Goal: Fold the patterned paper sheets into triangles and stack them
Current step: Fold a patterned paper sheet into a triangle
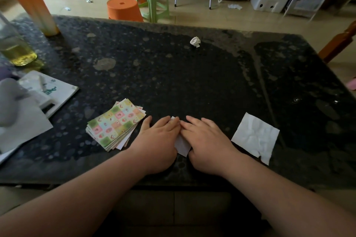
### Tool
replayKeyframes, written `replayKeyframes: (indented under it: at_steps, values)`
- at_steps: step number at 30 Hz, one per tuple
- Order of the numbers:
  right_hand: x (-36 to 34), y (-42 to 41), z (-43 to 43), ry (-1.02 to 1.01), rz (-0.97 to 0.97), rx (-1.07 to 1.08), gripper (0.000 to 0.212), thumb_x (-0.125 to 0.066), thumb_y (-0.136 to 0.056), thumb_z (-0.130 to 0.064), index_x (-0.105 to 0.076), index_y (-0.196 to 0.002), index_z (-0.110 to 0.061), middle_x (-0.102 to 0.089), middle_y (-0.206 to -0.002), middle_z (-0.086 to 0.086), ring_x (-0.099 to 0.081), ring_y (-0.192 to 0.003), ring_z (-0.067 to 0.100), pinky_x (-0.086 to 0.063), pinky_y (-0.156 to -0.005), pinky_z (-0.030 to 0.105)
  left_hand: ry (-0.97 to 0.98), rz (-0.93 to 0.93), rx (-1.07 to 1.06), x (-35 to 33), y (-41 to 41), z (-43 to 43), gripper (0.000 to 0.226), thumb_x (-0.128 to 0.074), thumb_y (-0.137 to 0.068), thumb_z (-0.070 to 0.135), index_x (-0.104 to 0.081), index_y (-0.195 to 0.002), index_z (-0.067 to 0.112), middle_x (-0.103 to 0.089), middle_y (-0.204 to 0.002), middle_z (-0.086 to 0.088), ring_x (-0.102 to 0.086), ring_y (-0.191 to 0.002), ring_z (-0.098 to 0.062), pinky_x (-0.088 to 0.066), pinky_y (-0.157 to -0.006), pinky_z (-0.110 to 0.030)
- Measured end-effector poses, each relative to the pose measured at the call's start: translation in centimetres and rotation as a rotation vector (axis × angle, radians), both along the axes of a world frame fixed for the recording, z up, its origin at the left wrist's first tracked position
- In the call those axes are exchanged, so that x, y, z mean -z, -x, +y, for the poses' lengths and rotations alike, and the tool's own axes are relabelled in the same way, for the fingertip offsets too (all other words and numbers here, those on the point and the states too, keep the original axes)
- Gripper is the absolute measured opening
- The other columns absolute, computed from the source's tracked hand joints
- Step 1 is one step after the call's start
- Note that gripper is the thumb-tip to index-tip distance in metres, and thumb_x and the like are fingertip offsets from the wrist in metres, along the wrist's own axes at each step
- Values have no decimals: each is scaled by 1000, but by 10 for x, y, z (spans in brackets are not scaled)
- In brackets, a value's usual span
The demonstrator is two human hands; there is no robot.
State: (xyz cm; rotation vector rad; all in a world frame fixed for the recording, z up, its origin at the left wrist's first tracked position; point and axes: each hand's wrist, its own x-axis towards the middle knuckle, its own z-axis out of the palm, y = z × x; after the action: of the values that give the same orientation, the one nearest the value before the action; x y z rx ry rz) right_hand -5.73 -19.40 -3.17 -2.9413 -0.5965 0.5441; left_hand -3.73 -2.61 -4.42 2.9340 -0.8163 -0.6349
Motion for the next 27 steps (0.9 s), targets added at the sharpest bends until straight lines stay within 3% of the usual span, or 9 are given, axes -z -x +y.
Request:
replayKeyframes:
  at_steps: [3,5,8,11,14,21,24,27]
  values:
    - [-2,0,4,55,8,-3,77,-60,-96,-33,-22,-162,-20,-18,-171,-3,-5,-158,13,-1,-129,44,1,-13,-26,-3,-1,-2,72,-41,-100,33,-7,-163,28,0,-171,9,4,-156,-11,13,-123,-57]
    - [-5,2,6,80,15,-2,80,-62,-93,-32,-24,-161,-16,-27,-167,1,-17,-156,15,0,-129,45,-24,-26,-20,-3,-2,-3,73,-43,-99,31,-9,-163,29,-2,-171,9,2,-157,-13,17,-119,-60]
    - [-10,4,1,126,15,40,75,-62,-90,-31,-30,-156,-15,-50,-148,3,-37,-144,17,4,-128,45,-49,-19,-11,-6,-3,-3,73,-44,-97,32,-11,-162,32,0,-171,8,3,-157,-15,23,-114,-62]
    - [-16,9,-2,156,42,88,72,-62,-90,-32,-31,-154,-16,-56,-137,2,-44,-137,18,5,-127,46,-72,13,-8,-7,-1,-2,74,-46,-96,36,-10,-161,33,4,-171,6,7,-157,-17,24,-114,-62]
    - [-19,16,-2,190,43,90,75,-62,-90,-34,-30,-153,-9,-56,-135,5,-44,-135,20,2,-129,49,-82,25,-31,-9,0,-3,73,-45,-95,39,-11,-160,34,5,-171,4,8,-157,-19,23,-116,-62]
    - [-25,28,-4,229,82,121,94,-62,-92,-35,-6,-162,-5,-43,-155,9,-33,-147,21,4,-128,50,-107,9,-66,-11,7,-12,75,-41,-96,50,-10,-161,30,5,-171,-1,6,-157,-24,20,-118,-63]
    - [-30,24,-3,164,103,189,94,-60,-94,-32,-1,-164,-13,-42,-156,8,-35,-147,22,-11,-128,48,-106,17,-76,-11,7,-12,75,-41,-97,48,-6,-162,31,7,-171,0,6,-157,-24,17,-119,-63]
    - [-31,12,-4,-46,59,372,75,-57,-98,-31,-20,-162,-27,-50,-143,5,-53,-127,22,-48,-108,42,-79,34,-85,-11,4,-9,70,-39,-99,45,-9,-161,33,5,-171,3,5,-157,-22,14,-120,-63]
